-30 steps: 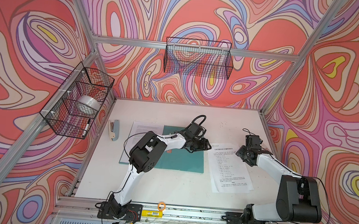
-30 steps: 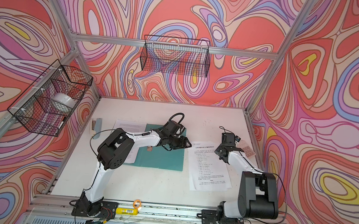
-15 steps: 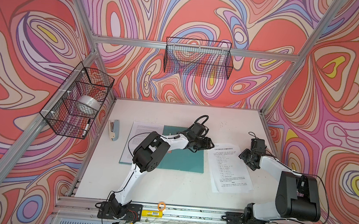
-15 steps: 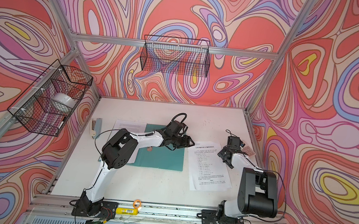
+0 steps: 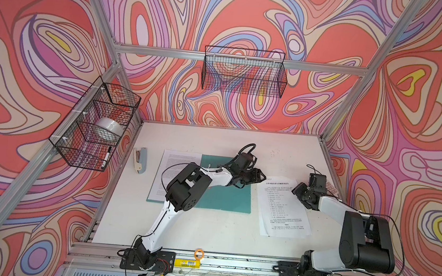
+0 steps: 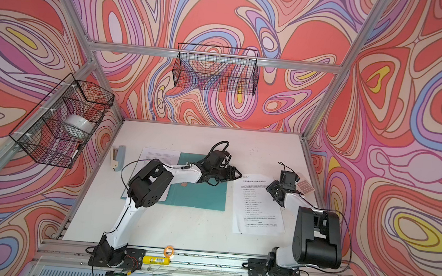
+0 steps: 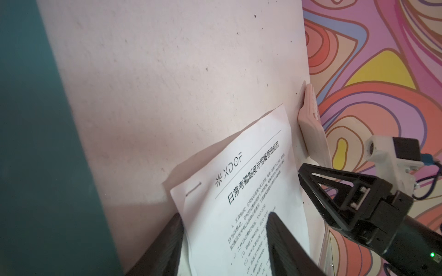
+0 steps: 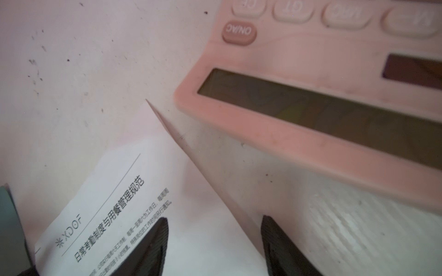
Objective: Put the files into the folder
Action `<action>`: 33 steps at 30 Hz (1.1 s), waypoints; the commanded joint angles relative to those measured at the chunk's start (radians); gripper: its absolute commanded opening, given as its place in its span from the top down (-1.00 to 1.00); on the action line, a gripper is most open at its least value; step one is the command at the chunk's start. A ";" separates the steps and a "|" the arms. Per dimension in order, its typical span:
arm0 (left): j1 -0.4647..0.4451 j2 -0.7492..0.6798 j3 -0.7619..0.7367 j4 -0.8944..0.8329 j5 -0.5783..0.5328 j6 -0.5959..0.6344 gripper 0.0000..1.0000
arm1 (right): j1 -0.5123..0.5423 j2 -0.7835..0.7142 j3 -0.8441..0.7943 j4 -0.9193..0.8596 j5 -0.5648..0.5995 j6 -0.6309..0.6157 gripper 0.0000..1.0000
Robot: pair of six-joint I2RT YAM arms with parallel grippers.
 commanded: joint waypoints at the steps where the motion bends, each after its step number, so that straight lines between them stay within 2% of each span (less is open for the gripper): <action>1: -0.006 0.042 -0.032 -0.003 -0.002 -0.024 -0.11 | -0.003 0.016 -0.050 -0.039 -0.110 0.029 -0.29; 6: -0.006 0.050 -0.045 0.030 0.018 -0.031 -0.08 | -0.003 0.021 -0.075 0.003 -0.198 0.046 -0.26; 11: -0.006 0.041 -0.061 0.035 0.014 -0.020 -0.04 | -0.003 0.007 -0.074 -0.002 -0.226 0.042 -0.24; 18: -0.006 0.033 -0.058 0.018 0.000 0.002 0.13 | -0.003 -0.022 -0.098 0.014 -0.332 0.089 -0.22; 23: -0.005 0.016 -0.054 0.001 -0.020 0.013 0.60 | -0.003 -0.068 -0.100 -0.014 -0.351 0.094 -0.22; 26: -0.005 -0.008 -0.038 -0.009 -0.019 0.026 0.98 | -0.003 -0.106 -0.071 -0.074 -0.315 0.065 -0.24; 33: -0.012 -0.111 -0.024 0.020 0.027 0.024 1.00 | -0.039 -0.189 0.026 -0.191 -0.230 -0.012 -0.38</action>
